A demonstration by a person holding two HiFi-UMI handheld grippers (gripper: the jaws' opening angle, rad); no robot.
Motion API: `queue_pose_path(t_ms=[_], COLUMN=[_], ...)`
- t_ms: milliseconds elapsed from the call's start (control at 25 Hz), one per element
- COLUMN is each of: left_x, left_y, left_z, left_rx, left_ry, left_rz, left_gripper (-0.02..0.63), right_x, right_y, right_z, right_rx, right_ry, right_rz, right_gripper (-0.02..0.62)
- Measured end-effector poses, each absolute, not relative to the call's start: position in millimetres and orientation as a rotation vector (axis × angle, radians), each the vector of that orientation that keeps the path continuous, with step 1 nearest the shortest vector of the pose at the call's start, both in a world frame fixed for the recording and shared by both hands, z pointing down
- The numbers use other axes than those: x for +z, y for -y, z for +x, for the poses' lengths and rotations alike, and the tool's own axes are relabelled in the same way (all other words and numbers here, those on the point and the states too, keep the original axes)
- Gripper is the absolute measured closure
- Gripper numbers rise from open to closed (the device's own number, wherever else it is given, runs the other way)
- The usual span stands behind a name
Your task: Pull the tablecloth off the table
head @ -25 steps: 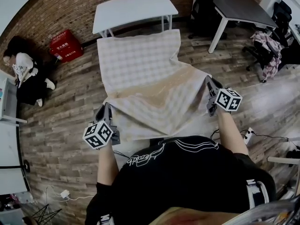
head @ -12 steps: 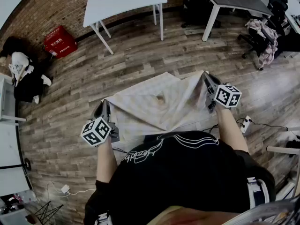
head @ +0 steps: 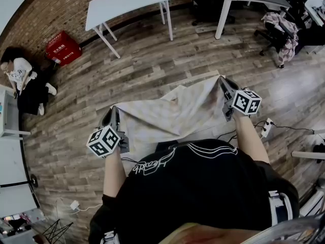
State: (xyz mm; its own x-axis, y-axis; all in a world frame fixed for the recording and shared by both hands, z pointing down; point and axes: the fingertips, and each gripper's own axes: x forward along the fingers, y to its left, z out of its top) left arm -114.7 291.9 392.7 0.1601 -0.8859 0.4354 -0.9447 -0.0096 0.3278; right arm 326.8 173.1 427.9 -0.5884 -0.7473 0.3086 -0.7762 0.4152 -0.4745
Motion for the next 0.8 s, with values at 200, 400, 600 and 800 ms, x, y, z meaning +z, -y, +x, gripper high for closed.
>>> queue_pose_path(t_ms=[200,400,600,800], left_x=[392.6,392.0,392.4,393.5], left_y=[-295.2,-298.7,-304.2,-309.1], left_z=[-110.7,-108.8,-113.4,-116.7], left_rx=[0.145,0.133,0.119,0.114], left_ry=[1.722,1.717,1.713,1.717], left_rz=[1.917,1.929,1.933,1.924], left_gripper=[0.600,0.600,0.600,0.600], right_x=[429.8,430.3,428.2,429.7], right_y=[-182.1,-190.4,-197.5,-202.7], right_z=[330.0,333.8,330.6,330.1], right_rx=[0.915,0.904,0.892,0.886], right_ry=[2.597,2.590,2.583,2.568], right_rz=[1.411,1.418,1.420,1.416], right_gripper=[0.597,0.597,0.597,0.597])
